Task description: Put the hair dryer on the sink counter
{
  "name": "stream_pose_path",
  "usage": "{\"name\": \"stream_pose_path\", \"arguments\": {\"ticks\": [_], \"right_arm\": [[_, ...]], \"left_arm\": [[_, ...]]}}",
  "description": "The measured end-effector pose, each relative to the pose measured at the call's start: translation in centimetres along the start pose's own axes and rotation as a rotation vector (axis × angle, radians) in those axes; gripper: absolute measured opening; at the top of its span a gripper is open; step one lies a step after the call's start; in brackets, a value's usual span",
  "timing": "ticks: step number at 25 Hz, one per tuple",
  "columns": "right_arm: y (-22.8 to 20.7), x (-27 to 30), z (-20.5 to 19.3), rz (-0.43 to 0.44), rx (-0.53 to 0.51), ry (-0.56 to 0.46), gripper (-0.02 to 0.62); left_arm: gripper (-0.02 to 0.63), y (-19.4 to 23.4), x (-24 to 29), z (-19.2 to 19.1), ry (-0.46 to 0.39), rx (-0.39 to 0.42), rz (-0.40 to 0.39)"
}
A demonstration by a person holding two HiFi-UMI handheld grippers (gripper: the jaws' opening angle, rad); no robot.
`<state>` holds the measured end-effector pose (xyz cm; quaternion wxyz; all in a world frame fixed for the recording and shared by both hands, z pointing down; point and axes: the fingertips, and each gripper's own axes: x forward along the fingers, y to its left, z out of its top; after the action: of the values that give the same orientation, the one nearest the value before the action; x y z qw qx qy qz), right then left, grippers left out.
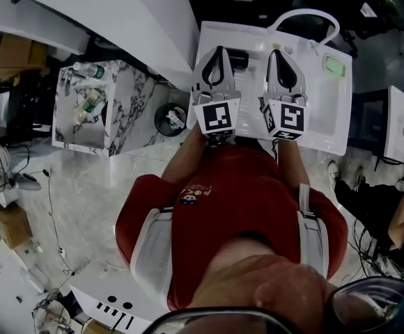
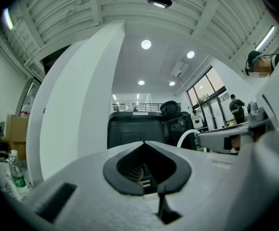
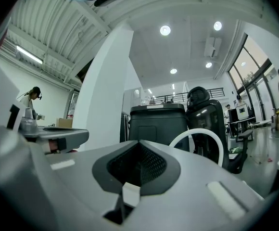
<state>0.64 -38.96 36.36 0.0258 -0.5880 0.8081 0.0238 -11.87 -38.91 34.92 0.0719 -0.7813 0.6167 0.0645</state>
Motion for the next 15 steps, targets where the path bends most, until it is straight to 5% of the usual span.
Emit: {"name": "stream_pose_path", "arguments": {"ticks": [15], "right_arm": [[-0.36,0.52,0.23,0.009,-0.015,-0.001,0.000]], "left_arm": [[0.002,-0.04,0.70,0.10,-0.001,-0.011,-0.007]]}}
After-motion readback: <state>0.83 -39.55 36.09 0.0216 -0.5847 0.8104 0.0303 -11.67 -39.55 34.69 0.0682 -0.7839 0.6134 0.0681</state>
